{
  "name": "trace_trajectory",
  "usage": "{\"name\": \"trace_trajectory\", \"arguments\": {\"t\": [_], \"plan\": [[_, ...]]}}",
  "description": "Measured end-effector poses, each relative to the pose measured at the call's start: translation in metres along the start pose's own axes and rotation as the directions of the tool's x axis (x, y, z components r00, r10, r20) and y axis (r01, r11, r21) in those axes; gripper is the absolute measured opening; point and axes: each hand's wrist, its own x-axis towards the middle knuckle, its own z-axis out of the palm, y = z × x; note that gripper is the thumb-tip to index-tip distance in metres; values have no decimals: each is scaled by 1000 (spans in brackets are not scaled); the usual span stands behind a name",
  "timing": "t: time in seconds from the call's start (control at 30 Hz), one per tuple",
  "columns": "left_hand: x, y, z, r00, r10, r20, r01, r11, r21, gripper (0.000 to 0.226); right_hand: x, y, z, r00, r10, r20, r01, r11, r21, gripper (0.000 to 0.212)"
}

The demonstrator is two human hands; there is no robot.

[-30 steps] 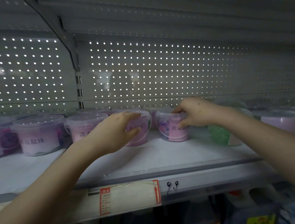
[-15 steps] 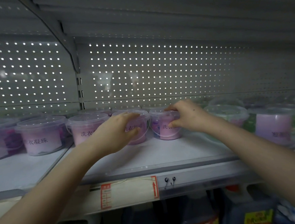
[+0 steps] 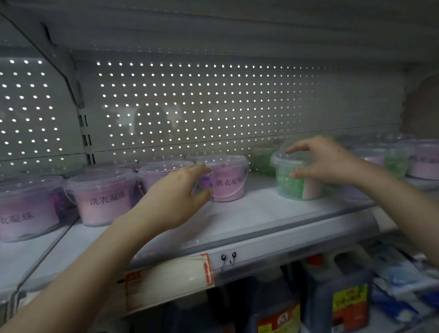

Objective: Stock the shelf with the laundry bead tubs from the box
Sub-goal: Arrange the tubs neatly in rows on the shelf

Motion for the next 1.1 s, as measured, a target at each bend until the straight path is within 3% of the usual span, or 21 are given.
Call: {"name": "trace_trajectory", "arguments": {"t": [0.17,0.43,0.7,1.1], "plan": [[-1,-4,1,1000,27,4,-27,999,-24,49,-6,11,-1,997,47,64,-41,995,-90,53],[-10,-3,2,999,32,-10,-33,999,-37,47,-9,-3,15,999,-41,-2,41,999,29,41],[4,12,4,1000,-21,-7,21,999,-35,47,21,2,33,997,-66,46,65,998,14,34],[42,44,31,994,-104,13,104,994,43,54,71,22,54,975,-177,135,159,978,134,38]]}}
